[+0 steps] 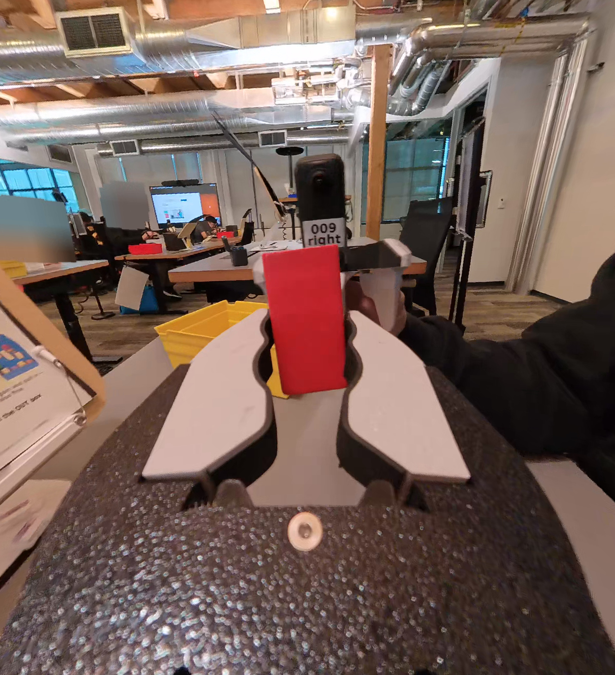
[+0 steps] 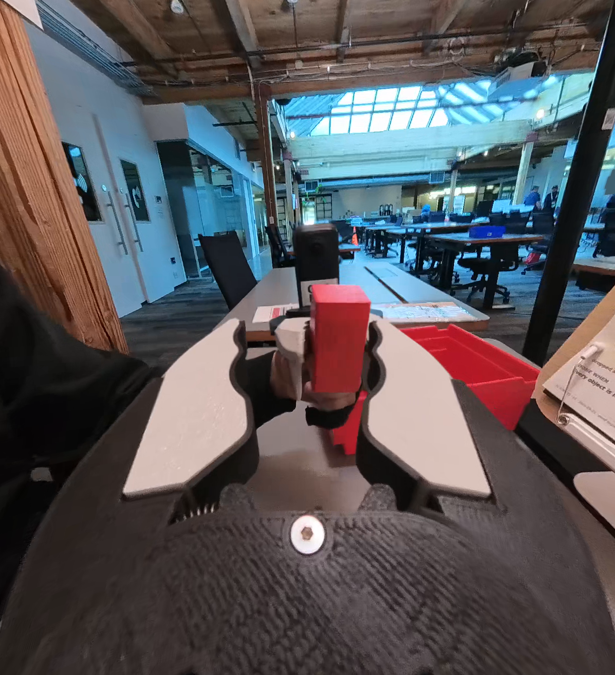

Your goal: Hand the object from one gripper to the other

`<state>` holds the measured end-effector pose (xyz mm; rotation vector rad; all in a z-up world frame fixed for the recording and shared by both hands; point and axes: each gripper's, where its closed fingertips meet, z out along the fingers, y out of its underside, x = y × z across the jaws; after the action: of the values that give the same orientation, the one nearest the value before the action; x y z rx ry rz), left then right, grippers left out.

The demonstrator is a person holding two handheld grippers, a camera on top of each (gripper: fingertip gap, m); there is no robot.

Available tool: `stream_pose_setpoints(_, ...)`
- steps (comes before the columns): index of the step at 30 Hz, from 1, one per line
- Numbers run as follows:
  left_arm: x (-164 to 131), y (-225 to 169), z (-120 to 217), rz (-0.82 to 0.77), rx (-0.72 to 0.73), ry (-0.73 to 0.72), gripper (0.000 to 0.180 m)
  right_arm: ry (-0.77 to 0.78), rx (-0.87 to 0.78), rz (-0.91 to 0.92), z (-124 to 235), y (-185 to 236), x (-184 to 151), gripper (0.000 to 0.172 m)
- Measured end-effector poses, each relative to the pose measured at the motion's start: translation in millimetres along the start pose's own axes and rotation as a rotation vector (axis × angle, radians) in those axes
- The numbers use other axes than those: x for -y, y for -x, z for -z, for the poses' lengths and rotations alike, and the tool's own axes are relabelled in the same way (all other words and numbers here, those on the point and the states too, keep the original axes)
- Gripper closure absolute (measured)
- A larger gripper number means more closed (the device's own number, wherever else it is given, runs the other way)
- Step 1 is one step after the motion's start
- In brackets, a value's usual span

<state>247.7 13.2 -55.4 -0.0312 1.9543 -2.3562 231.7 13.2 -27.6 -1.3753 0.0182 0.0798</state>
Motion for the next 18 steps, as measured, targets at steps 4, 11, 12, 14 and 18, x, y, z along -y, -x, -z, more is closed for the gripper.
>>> stream_pose_setpoints(4, -6, -8, -13, -0.034, -0.04, -0.009, 0.145, 0.06, -0.02, 0.009, 4, -7, -10, 0.11)
stream_pose_setpoints(11, -21, -6, -24, -0.042, -0.027, 0.013, 0.145, 0.086, 0.003, -0.006, 7, -8, -18, 0.121)
stream_pose_setpoints(12, -21, -6, -24, -0.044, -0.03, 0.02, 0.145, 0.092, -0.001, -0.009, 6, -9, -20, 0.12)
stream_pose_setpoints(14, -22, -8, -25, -0.052, -0.032, 0.015, 0.145, 0.081, 0.005, -0.015, 5, -9, -19, 0.125)
stream_pose_setpoints(18, -22, -10, -28, -0.048, -0.034, 0.01, 0.145, 0.043, 0.003, -0.003, 4, -9, -15, 0.136)
